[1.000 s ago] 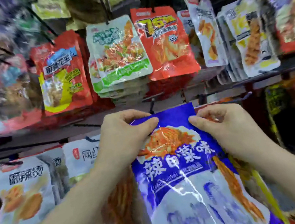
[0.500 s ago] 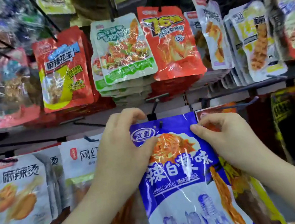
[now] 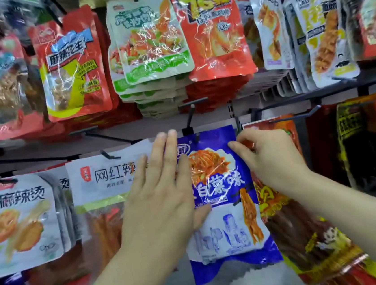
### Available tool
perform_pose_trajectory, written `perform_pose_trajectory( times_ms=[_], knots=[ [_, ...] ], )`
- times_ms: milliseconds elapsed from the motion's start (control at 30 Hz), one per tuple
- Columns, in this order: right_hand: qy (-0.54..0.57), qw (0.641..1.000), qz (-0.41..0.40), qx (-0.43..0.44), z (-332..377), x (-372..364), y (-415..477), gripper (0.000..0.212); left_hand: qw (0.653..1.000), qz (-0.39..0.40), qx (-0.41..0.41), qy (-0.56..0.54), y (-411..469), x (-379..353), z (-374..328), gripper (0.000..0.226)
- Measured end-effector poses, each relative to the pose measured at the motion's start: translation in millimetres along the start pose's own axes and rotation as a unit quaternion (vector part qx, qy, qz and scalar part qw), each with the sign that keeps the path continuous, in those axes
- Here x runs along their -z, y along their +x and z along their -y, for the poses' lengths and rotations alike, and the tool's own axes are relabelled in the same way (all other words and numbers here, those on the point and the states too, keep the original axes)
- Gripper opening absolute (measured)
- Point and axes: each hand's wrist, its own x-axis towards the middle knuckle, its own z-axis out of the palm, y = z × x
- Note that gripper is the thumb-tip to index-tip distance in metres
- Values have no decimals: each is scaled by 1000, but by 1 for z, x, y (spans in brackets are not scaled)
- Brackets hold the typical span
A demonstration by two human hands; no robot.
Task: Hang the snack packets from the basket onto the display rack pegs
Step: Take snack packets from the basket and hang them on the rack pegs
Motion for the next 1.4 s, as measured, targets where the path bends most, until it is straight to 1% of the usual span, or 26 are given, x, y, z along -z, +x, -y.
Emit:
perform_pose_trajectory(
  times_ms=[100,167,233,300,367,467,533,600,700,800,867,933,967,1000,1033,1067,1100,1133,1167,1200,1233,1267,1300,1333,1367,1400],
  knots=[
    [2,1000,7,2,-5,0,3,27,996,74,0,55,7,-2,1,101],
    [31,999,11,4,-5,3,4,24,994,93,21,44,9,-2,3,105],
    [49,999,19,6,-3,7,5,21,997,71,26,-5,7,-1,3,93],
    [56,998,26,5,0,11,5,21,999,36,18,-25,4,-3,3,78],
    [35,999,36,1,0,11,7,22,999,25,4,-22,6,-3,-1,79],
    [-13,998,63,-14,-1,7,12,23,995,92,-22,2,17,-1,-12,95],
    [-36,996,75,-30,-5,7,12,21,988,145,-28,38,24,-3,-15,98],
    [-53,995,63,-50,-13,12,7,17,985,153,-45,67,30,-7,-16,100],
    [-43,994,38,-94,-25,28,-6,15,973,197,-52,108,36,-17,-18,100],
    [7,991,26,-131,-32,45,-13,14,967,214,-55,126,44,-21,-21,84],
    [60,989,13,-138,-34,56,-15,13,965,227,-43,122,49,-22,-21,75],
    [111,984,-3,-137,-34,67,-17,21,970,217,-33,101,49,-20,-22,64],
    [146,979,-4,-139,-33,72,-19,24,978,194,-29,69,47,-17,-24,55],
    [190,971,-5,-146,-31,77,-21,27,987,160,-17,10,45,-15,-28,43],
    [231,960,-5,-157,-28,80,-24,32,988,121,6,-93,40,-11,-33,32],
    [264,949,-11,-171,-25,83,-26,36,965,99,48,-238,37,-6,-41,29],
    [291,939,-19,-183,-22,86,-28,38,905,108,92,-400,36,2,-51,32],
    [315,928,-29,-198,-21,88,-29,39,818,127,130,-546,36,9,-60,39],
    [339,916,-35,-212,-18,90,-31,36,741,136,169,-636,38,13,-69,48],
    [359,905,-39,-227,-15,91,-32,31,686,131,208,-685,40,16,-77,54],
    [375,894,-38,-241,-13,94,-34,26,649,118,235,-714,42,18,-84,50],
    [392,884,-34,-254,-12,96,-35,20,630,101,253,-727,45,22,-89,40],
    [405,874,-23,-267,-13,98,-37,15,624,87,265,-730,48,25,-93,30],
    [416,865,-7,-280,-16,101,-36,10,625,76,269,-728,50,27,-96,24],
    [425,855,14,-297,-20,104,-36,9,632,71,268,-724,51,27,-97,23],
    [433,843,42,-316,-26,110,-35,15,643,69,261,-717,51,27,-99,25]
  ],
)
